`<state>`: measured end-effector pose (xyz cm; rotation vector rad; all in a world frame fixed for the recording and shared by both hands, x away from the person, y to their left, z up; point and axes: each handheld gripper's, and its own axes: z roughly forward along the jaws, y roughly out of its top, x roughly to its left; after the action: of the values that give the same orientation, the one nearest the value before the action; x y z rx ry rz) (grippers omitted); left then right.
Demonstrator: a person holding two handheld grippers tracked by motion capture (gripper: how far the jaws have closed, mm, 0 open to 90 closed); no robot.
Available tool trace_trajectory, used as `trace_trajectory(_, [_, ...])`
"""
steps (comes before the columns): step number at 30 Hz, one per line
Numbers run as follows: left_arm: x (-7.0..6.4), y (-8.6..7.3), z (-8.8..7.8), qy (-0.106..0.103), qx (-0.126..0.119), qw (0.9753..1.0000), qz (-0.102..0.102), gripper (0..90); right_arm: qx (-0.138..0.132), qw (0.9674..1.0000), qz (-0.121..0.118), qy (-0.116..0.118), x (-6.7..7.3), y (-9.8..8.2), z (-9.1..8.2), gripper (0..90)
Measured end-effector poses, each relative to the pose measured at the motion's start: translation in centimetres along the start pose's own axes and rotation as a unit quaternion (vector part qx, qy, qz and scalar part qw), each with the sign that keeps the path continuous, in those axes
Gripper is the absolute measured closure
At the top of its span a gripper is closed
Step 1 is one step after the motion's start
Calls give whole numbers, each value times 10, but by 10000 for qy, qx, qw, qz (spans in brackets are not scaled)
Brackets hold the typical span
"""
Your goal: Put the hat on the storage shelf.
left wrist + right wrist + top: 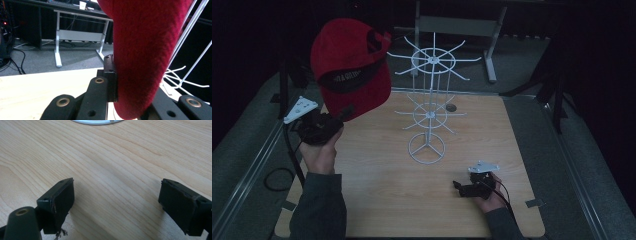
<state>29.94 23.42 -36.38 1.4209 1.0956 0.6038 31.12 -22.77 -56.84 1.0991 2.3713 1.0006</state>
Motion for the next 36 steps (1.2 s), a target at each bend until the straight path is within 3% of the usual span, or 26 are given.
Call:
trace_trajectory(6, [-3,6,-4,-33,-136,9999,3,858,-3,10000,2,1,0,0,0,131])
trace_trajectory(14, [-12,10,-8,-120,-167,9997,157,858,7,10000,4,6,0,0,0,131])
trace_trajectory(21, [-16,4,-5,-110,-81,9996,234,858,5,10000,-5,3,0,0,0,131])
trace_trajectory(36, [-13,-19,1,-152,70,9998,95,857,-4,10000,-5,1,0,0,0,131])
